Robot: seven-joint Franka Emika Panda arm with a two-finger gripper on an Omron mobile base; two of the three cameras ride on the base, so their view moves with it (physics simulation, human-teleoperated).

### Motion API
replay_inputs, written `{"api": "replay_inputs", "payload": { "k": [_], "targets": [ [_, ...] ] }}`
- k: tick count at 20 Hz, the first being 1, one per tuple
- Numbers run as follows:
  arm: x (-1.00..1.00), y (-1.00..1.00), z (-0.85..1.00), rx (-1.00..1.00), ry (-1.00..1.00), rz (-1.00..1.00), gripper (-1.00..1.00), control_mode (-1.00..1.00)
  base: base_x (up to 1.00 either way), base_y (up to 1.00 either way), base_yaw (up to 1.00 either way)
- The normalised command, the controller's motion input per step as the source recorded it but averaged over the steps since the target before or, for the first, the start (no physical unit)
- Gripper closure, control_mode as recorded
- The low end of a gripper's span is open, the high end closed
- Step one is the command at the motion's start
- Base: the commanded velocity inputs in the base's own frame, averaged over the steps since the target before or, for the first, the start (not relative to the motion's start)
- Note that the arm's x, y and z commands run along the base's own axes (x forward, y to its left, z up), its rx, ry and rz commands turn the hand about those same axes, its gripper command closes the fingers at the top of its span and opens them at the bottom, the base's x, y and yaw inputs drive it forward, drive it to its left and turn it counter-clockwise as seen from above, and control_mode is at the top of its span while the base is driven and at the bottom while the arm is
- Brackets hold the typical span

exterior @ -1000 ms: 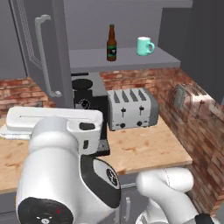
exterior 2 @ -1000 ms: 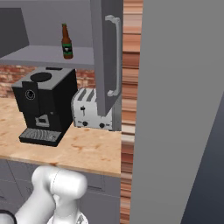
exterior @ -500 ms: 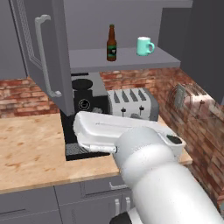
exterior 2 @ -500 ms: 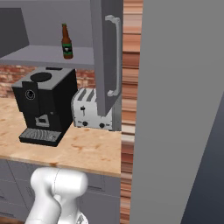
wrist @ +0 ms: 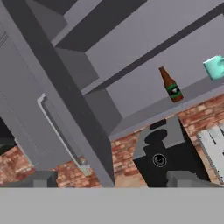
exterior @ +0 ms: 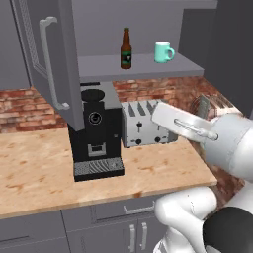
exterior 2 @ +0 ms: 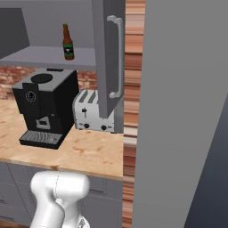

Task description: Open the cabinet directly in front. Then move the beer and the mug to the dining counter with the candle on it.

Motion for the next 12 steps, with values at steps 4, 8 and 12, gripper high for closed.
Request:
{"api": "replay_inputs", "payload": {
  "k": [4,8,12],
  "targets": [
    [0.42,-0.11,0.04,0.01,0.02,0.18,-1.00,-1.00,0.00,0.00,0.00],
    [0.32,0.00,0.05,0.00,0.00,0.14,-1.00,-1.00,0.00,0.00,0.00],
    [0.29,0.00,0.02,0.00,0.00,0.19,-1.00,-1.00,0.00,0.00,0.00]
  ]
}}
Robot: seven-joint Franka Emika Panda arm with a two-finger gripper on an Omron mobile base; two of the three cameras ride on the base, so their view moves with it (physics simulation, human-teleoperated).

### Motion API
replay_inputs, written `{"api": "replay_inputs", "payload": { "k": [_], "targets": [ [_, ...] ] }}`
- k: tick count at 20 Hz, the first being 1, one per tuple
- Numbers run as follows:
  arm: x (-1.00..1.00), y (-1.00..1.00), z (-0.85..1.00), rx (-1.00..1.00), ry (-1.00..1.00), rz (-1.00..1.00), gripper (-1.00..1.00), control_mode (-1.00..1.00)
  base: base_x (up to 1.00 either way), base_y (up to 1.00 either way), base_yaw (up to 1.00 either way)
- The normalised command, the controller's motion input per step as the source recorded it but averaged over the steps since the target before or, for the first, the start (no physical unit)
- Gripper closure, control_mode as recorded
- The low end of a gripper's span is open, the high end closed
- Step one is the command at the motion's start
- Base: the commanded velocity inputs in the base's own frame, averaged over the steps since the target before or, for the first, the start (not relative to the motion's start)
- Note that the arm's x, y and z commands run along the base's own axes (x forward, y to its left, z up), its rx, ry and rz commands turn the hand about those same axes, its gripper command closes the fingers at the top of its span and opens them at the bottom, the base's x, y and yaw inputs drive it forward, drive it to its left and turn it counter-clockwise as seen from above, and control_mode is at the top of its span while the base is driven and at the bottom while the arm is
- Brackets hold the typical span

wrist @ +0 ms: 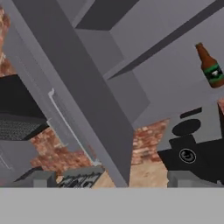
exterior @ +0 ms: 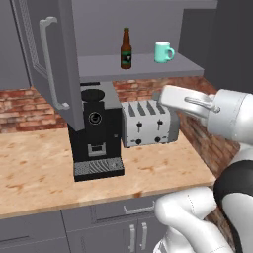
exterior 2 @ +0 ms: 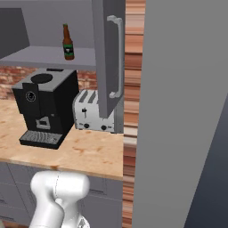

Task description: Open the cabinet directly in front. Then move the beer and the mug to the dining counter with the candle on it.

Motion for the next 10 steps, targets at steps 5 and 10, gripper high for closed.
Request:
{"api": "replay_inputs", "payload": {
  "k": [5,10],
  "targets": [
    [0.21,-0.01,0.00,0.00,0.00,0.16,-1.00,-1.00,0.00,0.00,0.00],
    [0.58,0.21,0.00,0.00,0.00,0.10,-1.00,-1.00,0.00,0.00,0.00]
  ]
}}
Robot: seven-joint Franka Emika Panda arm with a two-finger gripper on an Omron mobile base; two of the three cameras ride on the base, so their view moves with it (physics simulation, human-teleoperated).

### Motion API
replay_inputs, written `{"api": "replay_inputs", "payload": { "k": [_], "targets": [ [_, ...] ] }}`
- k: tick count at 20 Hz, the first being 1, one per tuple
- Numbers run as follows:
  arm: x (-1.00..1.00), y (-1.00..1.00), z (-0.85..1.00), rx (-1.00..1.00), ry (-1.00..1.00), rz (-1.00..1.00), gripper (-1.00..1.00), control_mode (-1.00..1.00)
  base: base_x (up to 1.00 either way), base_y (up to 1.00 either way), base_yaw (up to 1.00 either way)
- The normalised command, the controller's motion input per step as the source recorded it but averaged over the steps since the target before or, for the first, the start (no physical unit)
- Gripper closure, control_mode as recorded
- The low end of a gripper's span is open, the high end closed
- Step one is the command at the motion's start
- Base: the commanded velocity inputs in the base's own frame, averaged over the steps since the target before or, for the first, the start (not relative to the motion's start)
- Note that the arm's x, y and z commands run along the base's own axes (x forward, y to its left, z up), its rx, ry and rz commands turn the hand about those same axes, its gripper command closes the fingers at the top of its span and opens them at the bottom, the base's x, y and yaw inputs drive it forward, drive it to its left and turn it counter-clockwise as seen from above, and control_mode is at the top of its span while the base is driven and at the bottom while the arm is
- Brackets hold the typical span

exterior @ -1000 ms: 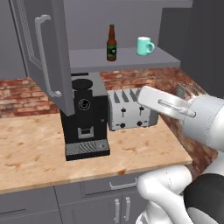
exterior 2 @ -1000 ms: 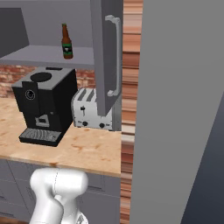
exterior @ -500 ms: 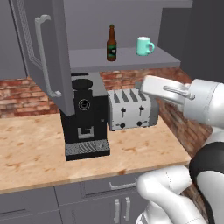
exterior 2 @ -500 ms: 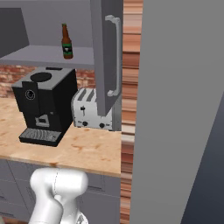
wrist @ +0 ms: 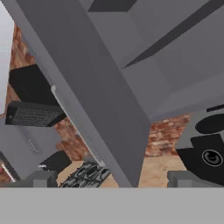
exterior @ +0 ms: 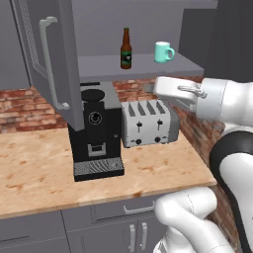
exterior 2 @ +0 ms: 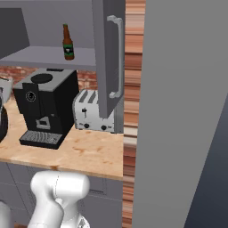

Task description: Open the cabinet directly in front. Then move the beer and the mug to the dining counter with the candle on it.

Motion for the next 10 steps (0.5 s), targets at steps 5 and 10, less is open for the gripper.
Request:
{"api": "replay_inputs", "payload": {
  "k": [5,10],
  "targets": [
    [0.85,0.24,0.00,0.00,0.00,0.12,-1.00,-1.00,0.00,0.00,0.00],
    [0.90,0.42,0.00,0.00,0.00,0.17,-1.00,-1.00,0.00,0.00,0.00]
  ]
}}
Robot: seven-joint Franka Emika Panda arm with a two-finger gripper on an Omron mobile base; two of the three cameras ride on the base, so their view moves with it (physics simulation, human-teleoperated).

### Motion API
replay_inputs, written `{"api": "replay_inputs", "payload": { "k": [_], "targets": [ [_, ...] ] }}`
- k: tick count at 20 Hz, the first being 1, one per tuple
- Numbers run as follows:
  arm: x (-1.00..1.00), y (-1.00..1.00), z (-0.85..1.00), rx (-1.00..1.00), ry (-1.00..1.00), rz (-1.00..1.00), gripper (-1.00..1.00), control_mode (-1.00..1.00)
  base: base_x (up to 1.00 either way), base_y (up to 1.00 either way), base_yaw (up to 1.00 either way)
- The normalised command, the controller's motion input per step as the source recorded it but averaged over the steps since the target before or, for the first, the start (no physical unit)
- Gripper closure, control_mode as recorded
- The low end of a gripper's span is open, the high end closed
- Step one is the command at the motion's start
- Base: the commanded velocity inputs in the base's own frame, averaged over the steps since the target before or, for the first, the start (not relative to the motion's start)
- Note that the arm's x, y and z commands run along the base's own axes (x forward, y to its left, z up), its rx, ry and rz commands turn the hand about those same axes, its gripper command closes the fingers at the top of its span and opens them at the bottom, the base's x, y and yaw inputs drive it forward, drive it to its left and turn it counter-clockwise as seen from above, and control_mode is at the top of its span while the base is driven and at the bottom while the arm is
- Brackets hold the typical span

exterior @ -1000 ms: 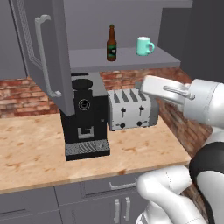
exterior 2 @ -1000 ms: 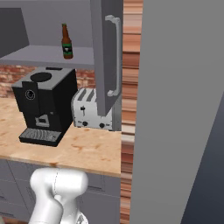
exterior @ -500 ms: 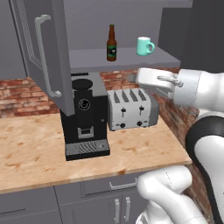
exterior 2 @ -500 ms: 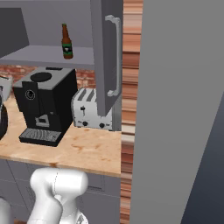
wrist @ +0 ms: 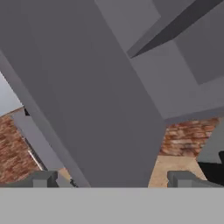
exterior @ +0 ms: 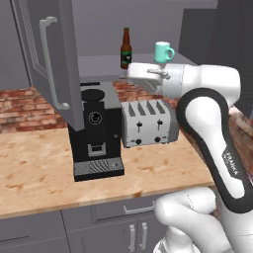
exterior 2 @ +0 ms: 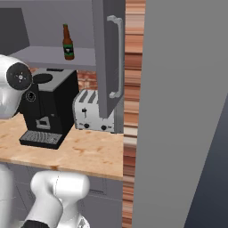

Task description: Open the cabinet directly in front. Then move the beer and the mug to the dining counter with the candle on it.

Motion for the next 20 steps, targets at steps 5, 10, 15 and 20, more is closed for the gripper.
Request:
{"api": "replay_inputs", "payload": {
  "k": [5,10,15,20],
  "targets": [
    [0.38,0.91,-0.07,-0.08,0.00,0.20,-1.00,-1.00,0.00,0.00,0.00],
    [-0.01,1.00,-0.19,-0.12,0.00,0.18,-1.00,-1.00,0.00,0.00,0.00],
    [-0.01,1.00,-0.21,-0.04,0.00,0.16,-1.00,-1.00,0.00,0.00,0.00],
    [0.08,0.92,-0.23,0.03,0.06,0.12,-1.00,-1.00,0.00,0.00,0.00]
  ]
}}
